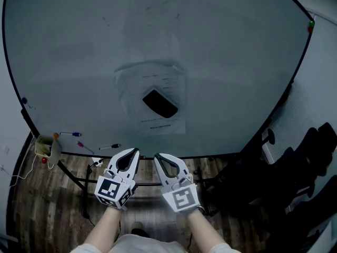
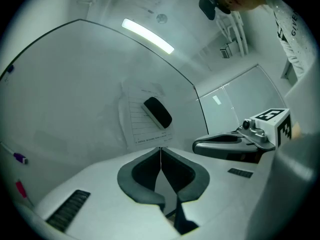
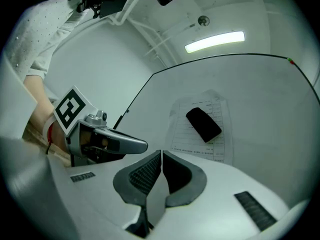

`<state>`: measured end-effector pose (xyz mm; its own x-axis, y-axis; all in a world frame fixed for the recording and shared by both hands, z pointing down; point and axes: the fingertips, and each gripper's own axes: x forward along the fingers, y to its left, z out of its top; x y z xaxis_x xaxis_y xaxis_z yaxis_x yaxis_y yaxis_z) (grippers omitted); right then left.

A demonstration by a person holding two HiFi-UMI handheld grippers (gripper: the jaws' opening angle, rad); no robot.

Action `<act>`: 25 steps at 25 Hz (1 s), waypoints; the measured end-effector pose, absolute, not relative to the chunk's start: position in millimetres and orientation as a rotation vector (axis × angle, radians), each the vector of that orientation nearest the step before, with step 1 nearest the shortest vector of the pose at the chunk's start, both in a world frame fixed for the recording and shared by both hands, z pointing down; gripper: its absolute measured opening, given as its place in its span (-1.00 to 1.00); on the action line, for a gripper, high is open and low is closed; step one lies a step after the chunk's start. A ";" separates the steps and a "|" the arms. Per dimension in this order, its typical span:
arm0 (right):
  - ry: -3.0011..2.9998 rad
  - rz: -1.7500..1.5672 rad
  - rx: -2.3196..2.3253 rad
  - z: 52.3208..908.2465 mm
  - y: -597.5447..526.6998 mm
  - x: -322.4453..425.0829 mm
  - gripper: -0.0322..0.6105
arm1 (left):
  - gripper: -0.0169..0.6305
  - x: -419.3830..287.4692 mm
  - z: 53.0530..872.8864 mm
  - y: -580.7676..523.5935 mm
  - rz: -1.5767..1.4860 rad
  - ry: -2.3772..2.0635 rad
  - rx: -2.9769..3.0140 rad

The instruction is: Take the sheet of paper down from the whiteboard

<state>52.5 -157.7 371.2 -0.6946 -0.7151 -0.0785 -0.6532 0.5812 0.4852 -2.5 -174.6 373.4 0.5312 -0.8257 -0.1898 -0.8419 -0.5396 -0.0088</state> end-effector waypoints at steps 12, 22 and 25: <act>-2.355 -1.014 1.225 334.3 -198.9 45.8 -0.84 | -0.90 -23.6 357.7 -216.1 0.259 1.459 -2.633; -2.119 -1.217 1.293 293.3 -225.1 44.4 -0.62 | -0.76 -33.9 347.2 -241.4 0.283 1.434 -2.664; -2.045 -1.272 1.297 282.1 -231.0 39.9 -0.49 | -0.62 -37.2 343.3 -247.7 0.270 1.447 -2.650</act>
